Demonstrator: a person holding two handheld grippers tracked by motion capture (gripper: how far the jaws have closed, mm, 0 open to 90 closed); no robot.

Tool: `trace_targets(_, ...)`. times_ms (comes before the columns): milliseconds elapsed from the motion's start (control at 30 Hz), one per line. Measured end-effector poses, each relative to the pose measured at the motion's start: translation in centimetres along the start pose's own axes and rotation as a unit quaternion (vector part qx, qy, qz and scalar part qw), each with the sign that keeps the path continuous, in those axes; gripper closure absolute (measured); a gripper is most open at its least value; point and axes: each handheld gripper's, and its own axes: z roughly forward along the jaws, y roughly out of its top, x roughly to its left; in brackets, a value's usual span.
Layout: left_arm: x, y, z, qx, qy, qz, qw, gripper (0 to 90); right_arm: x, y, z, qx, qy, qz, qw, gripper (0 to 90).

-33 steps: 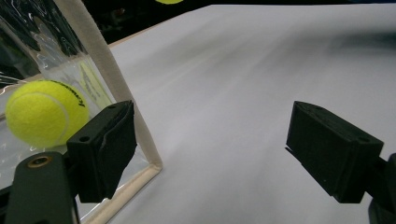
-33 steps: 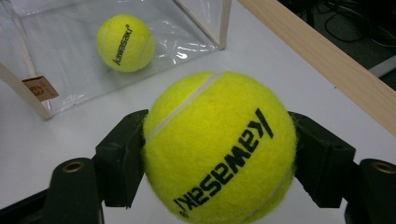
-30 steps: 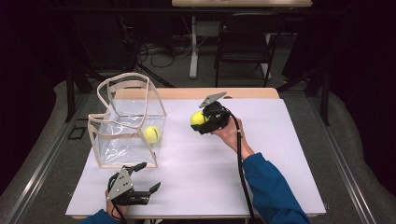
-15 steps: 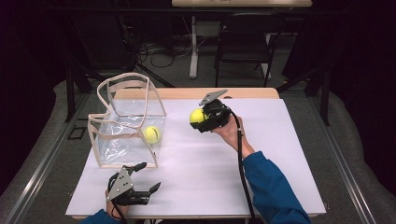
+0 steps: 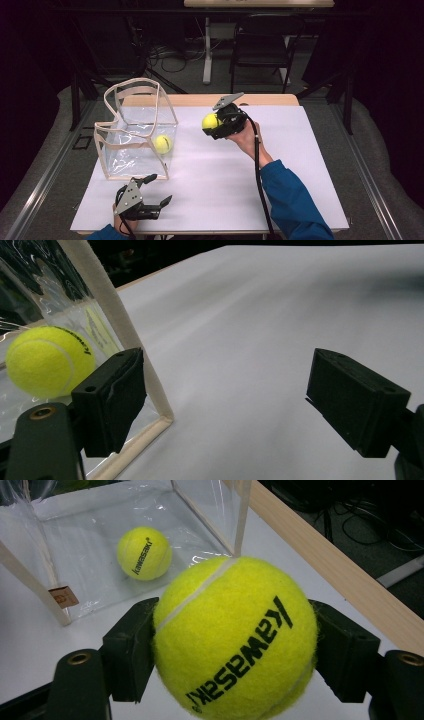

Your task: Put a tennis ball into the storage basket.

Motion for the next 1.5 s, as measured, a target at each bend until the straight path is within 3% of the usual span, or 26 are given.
trace_targets(1500,0.0,0.0,0.0,0.001,-0.002,-0.001,1.0,16.0,0.1,3.1,-1.0,-0.026,0.009,-0.01,0.9996,26.5)
